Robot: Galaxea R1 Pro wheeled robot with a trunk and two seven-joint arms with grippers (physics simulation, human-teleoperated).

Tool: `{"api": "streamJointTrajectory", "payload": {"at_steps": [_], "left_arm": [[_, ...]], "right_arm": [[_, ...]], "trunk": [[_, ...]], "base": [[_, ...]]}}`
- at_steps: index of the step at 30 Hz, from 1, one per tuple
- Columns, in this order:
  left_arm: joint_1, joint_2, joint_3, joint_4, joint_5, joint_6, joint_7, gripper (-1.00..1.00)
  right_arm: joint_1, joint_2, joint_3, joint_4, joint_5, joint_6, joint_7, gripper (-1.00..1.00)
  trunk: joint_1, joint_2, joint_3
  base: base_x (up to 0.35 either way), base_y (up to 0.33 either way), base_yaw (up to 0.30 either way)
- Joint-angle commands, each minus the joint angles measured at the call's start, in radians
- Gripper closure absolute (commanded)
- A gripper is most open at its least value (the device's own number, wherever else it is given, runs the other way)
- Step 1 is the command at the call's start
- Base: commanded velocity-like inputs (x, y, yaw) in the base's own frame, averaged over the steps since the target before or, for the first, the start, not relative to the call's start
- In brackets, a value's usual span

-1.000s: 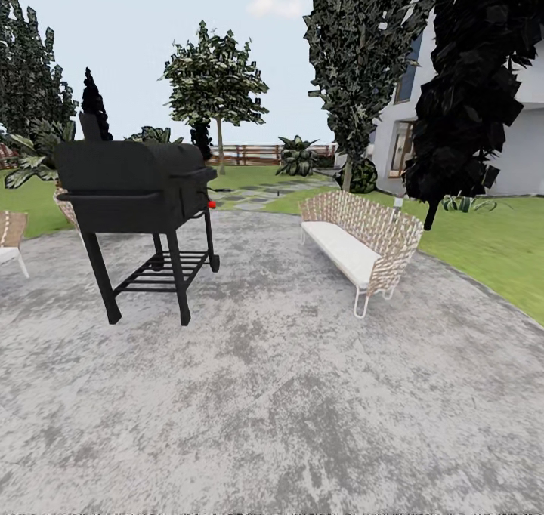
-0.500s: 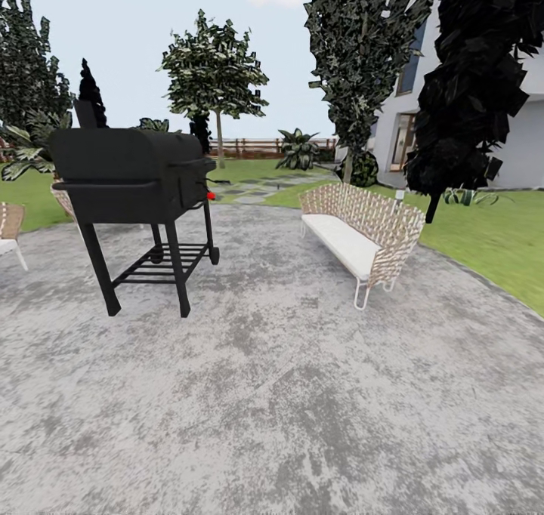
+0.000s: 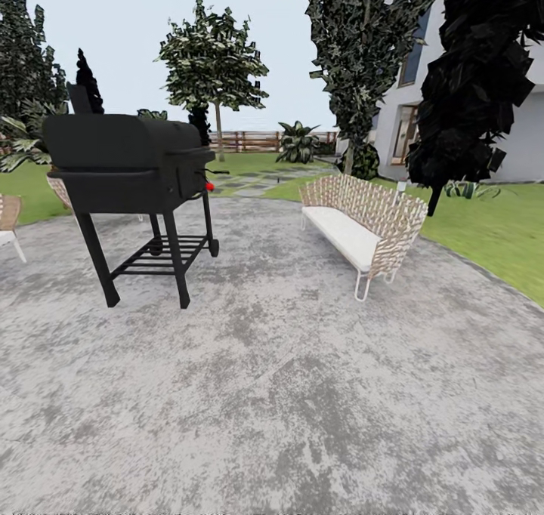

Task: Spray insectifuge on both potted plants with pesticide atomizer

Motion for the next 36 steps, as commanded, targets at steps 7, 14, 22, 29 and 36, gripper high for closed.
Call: {"api": "streamJointTrajectory", "payload": {"at_steps": [7, 14, 22, 29, 36], "left_arm": [[-0.001, 0.000, -0.001, 0.001, -0.001, -0.003, 0.000, -1.00], [-0.001, 0.000, 0.000, 0.001, -0.001, -0.003, 0.000, -1.00], [-0.001, 0.000, 0.000, 0.001, -0.001, -0.003, 0.000, -1.00], [-0.001, 0.000, 0.000, 0.001, -0.001, -0.003, 0.000, -1.00], [-0.001, 0.000, 0.000, 0.001, -0.001, -0.003, 0.000, -1.00]], "right_arm": [[-0.001, 0.000, -0.001, 0.001, 0.001, -0.003, 0.000, -1.00], [-0.001, 0.000, -0.001, 0.001, 0.001, -0.002, 0.000, -1.00], [-0.001, 0.002, 0.000, 0.001, 0.001, -0.003, -0.001, -1.00], [-0.001, 0.002, 0.000, 0.001, 0.001, -0.003, -0.001, -1.00], [-0.001, 0.003, 0.000, 0.001, 0.001, -0.002, -0.001, -1.00]], "trunk": [[0.027, -0.050, -0.028], [0.054, -0.099, -0.051], [0.084, -0.155, -0.084], [0.111, -0.204, -0.116], [0.138, -0.253, -0.143]], "base": [[0.000, 0.000, 0.000], [0.000, 0.000, 0.016], [0.000, 0.000, 0.172], [0.000, 0.000, 0.085], [0.000, 0.000, 0.005]]}}
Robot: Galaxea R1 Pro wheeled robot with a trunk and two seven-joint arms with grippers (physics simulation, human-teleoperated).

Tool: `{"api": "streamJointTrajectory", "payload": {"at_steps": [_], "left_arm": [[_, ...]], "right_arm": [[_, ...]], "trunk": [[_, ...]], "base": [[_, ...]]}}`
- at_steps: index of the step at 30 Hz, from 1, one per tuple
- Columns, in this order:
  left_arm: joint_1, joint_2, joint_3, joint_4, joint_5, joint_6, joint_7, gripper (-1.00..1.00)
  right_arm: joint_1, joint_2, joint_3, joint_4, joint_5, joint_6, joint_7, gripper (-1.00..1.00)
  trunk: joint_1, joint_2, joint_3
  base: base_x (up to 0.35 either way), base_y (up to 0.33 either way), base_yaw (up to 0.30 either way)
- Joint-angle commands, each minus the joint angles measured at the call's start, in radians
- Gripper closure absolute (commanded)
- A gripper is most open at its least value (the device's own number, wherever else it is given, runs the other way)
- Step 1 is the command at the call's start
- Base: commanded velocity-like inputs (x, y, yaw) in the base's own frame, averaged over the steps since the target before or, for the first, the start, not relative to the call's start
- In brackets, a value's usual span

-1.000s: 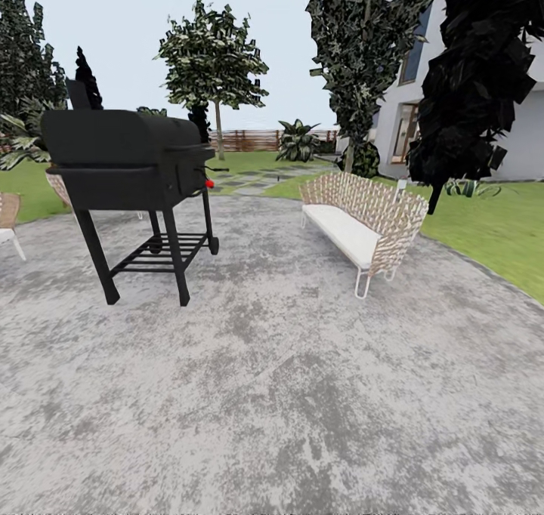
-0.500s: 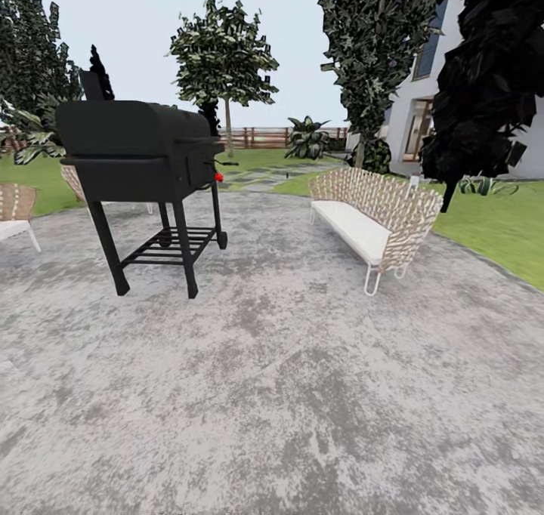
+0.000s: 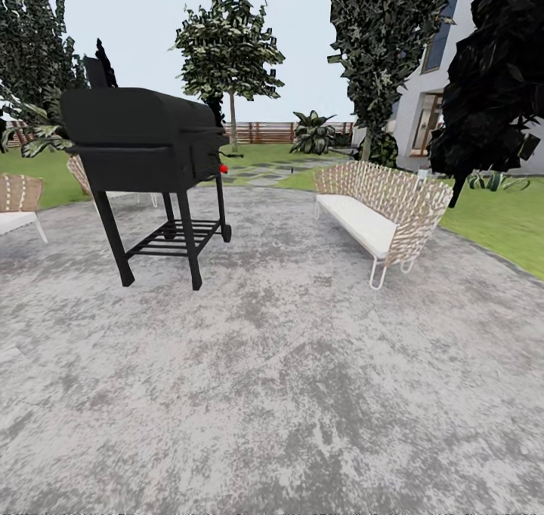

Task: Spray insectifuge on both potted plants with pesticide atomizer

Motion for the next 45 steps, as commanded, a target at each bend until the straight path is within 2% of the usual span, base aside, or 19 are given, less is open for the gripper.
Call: {"api": "streamJointTrajectory", "payload": {"at_steps": [1, 13, 24, 37, 45], "left_arm": [[-0.001, 0.000, -0.001, 0.001, -0.001, -0.003, 0.000, -1.00], [-0.001, 0.000, 0.000, 0.001, -0.001, -0.004, 0.002, -1.00], [-0.001, 0.001, 0.001, 0.001, 0.002, 0.000, 0.003, -1.00], [-0.001, 0.002, 0.005, 0.001, 0.001, 0.000, 0.003, -1.00], [-0.001, 0.003, 0.007, 0.001, 0.001, 0.000, 0.003, -1.00]], "right_arm": [[-0.001, 0.001, -0.001, 0.001, 0.001, -0.003, 0.001, -1.00], [-0.001, 0.000, 0.000, 0.002, 0.003, -0.004, 0.000, -1.00], [-0.001, 0.000, -0.002, 0.038, 0.002, -0.004, 0.000, -1.00], [-0.001, 0.000, -0.004, 0.038, 0.000, -0.006, 0.000, -1.00], [-0.001, 0.000, -0.006, 0.039, 0.000, -0.006, 0.000, -1.00]], "trunk": [[0.004, -0.008, -0.004], [0.050, -0.092, -0.042], [0.050, -0.092, -0.042], [0.050, -0.092, -0.042], [0.050, -0.092, -0.042]], "base": [[0.000, 0.000, 0.000], [0.000, 0.000, 0.000], [0.000, 0.000, 0.000], [0.002, 0.000, 0.000], [0.246, 0.000, 0.000]]}}
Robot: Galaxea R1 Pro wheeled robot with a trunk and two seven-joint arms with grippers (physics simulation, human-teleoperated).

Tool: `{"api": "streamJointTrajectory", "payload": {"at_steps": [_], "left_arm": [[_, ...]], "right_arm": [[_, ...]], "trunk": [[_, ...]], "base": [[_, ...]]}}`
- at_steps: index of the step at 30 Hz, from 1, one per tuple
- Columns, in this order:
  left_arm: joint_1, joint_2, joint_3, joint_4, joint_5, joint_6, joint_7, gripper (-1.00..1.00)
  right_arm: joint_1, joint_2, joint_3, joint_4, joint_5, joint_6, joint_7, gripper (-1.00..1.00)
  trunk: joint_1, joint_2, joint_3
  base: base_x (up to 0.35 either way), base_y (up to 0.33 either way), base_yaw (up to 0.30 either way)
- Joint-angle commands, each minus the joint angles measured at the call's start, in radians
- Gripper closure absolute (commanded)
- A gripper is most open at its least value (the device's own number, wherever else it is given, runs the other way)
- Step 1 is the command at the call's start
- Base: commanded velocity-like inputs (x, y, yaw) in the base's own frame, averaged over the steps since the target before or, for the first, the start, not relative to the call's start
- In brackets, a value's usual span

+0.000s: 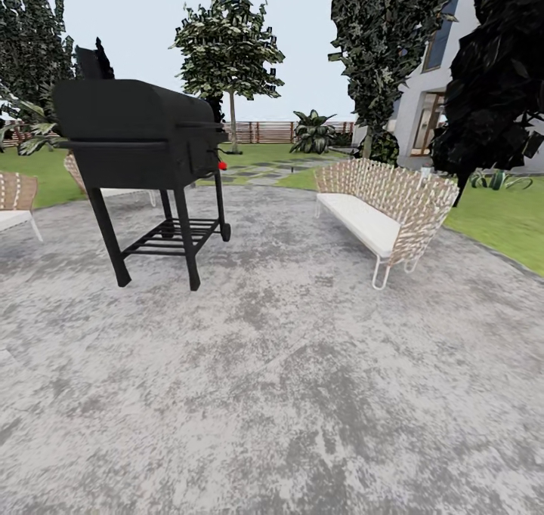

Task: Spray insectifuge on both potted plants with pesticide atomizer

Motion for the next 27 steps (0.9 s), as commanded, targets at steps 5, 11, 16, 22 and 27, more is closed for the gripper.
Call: {"api": "streamJointTrajectory", "payload": {"at_steps": [5, 11, 16, 22, 27], "left_arm": [[0.000, 0.000, 0.000, 0.001, -0.001, -0.003, 0.001, -1.00], [-0.001, 0.000, 0.002, 0.000, -0.001, -0.003, 0.002, -1.00], [-0.055, 0.003, 0.002, -0.028, -0.002, 0.002, 0.005, -1.00], [-0.206, 0.005, -0.002, -0.032, -0.004, 0.007, 0.016, -1.00], [-0.273, 0.008, -0.002, -0.042, -0.048, 0.007, 0.026, -1.00]], "right_arm": [[0.000, 0.000, -0.002, 0.001, 0.001, -0.003, 0.000, -1.00], [0.000, 0.000, -0.001, 0.001, 0.001, -0.003, 0.001, -1.00], [0.000, 0.001, 0.002, 0.002, 0.001, -0.003, 0.003, -1.00], [0.000, 0.005, 0.003, 0.001, 0.001, -0.003, 0.002, -1.00], [-0.002, 0.007, 0.003, -0.076, 0.001, -0.005, 0.001, -1.00]], "trunk": [[0.000, 0.000, -0.001], [0.000, 0.000, -0.001], [0.000, 0.000, -0.001], [0.000, 0.000, -0.001], [0.000, 0.000, -0.001]], "base": [[0.332, 0.000, 0.000], [0.338, 0.000, 0.000], [0.339, 0.000, 0.000], [0.302, 0.000, 0.000], [0.049, 0.000, 0.000]]}}
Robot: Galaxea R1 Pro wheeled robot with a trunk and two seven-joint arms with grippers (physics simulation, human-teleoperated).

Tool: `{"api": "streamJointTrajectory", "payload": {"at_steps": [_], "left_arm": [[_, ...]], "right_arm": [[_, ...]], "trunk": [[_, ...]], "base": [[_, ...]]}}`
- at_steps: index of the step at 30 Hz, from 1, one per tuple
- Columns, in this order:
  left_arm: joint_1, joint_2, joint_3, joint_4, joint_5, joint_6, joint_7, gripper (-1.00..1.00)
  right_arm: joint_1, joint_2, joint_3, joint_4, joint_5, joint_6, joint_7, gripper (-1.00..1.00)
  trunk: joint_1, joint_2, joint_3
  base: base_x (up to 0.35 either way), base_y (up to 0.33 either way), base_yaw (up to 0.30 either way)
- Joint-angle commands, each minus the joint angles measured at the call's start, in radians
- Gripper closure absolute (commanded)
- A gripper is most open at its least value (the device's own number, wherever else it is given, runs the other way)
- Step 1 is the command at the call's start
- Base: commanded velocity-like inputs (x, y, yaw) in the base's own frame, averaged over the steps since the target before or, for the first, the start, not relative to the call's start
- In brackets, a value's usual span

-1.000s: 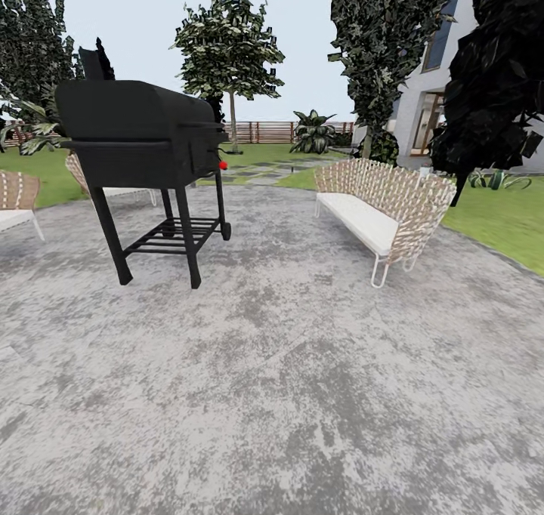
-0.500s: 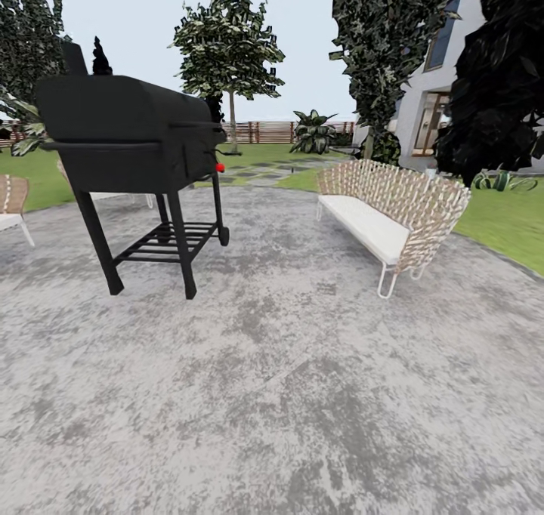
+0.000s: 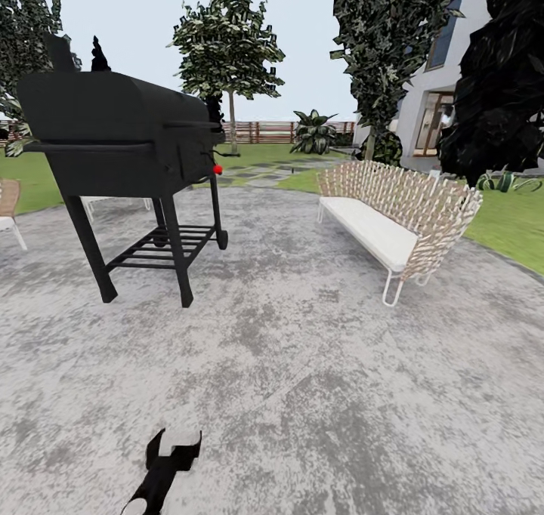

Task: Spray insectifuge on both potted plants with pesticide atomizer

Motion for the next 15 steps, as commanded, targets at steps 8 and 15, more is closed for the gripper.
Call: {"api": "streamJointTrajectory", "payload": {"at_steps": [8, 15], "left_arm": [[-0.144, -0.002, -0.003, 0.018, -0.035, 0.156, -0.002, -1.00], [-0.116, 0.020, -0.004, 0.023, -0.036, 0.213, -0.005, -1.00]], "right_arm": [[-0.105, 0.004, -0.001, -0.200, 0.000, 0.004, -0.003, -1.00], [-0.151, 0.004, 0.001, -0.157, 0.003, 0.003, 0.002, -1.00]], "trunk": [[0.000, 0.000, -0.001], [0.000, 0.000, -0.001]], "base": [[0.003, 0.000, 0.000], [0.000, 0.000, 0.000]]}}
